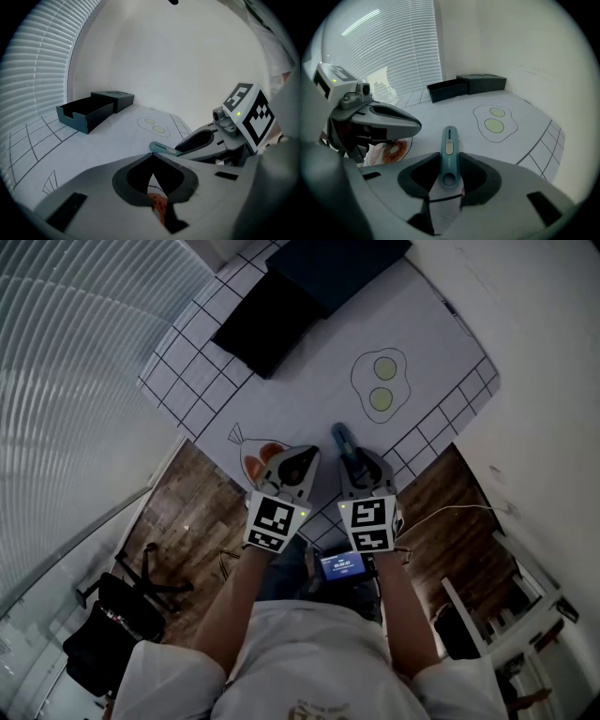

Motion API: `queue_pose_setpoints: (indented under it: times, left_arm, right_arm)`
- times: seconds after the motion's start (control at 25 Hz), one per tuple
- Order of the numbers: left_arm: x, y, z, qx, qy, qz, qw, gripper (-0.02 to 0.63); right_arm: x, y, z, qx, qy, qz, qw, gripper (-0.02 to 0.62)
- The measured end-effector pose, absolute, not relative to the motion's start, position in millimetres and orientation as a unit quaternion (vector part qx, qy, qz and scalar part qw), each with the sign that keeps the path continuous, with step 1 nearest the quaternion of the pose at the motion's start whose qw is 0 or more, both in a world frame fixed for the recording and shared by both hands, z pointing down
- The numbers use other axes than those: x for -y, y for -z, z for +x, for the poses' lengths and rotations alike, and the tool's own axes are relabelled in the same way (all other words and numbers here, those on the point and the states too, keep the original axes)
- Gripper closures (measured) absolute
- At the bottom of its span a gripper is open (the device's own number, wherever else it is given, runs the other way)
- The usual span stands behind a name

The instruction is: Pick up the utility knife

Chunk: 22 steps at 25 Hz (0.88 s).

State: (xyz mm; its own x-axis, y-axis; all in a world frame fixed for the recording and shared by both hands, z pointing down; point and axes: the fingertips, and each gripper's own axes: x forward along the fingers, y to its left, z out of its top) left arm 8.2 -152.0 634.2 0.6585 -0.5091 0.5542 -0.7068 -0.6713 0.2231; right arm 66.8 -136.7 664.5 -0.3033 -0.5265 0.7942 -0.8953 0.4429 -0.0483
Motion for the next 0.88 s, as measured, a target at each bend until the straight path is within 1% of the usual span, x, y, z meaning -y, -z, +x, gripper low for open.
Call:
queue_pose_setpoints:
  times: [0.4, 0.88]
  left_arm:
    - [154, -630, 6, 0.348, -0.227, 0.885, 0.211, 0.600]
    - [162, -601, 3, 0.358, -0.211, 0.890, 0.189, 0.600]
  right_arm:
    - [135, -661, 63, 0.772, -0.244, 0.461, 0.363, 0.459]
    - [147, -617, 77, 0.775, -0.243, 0.492, 0.314, 0.459]
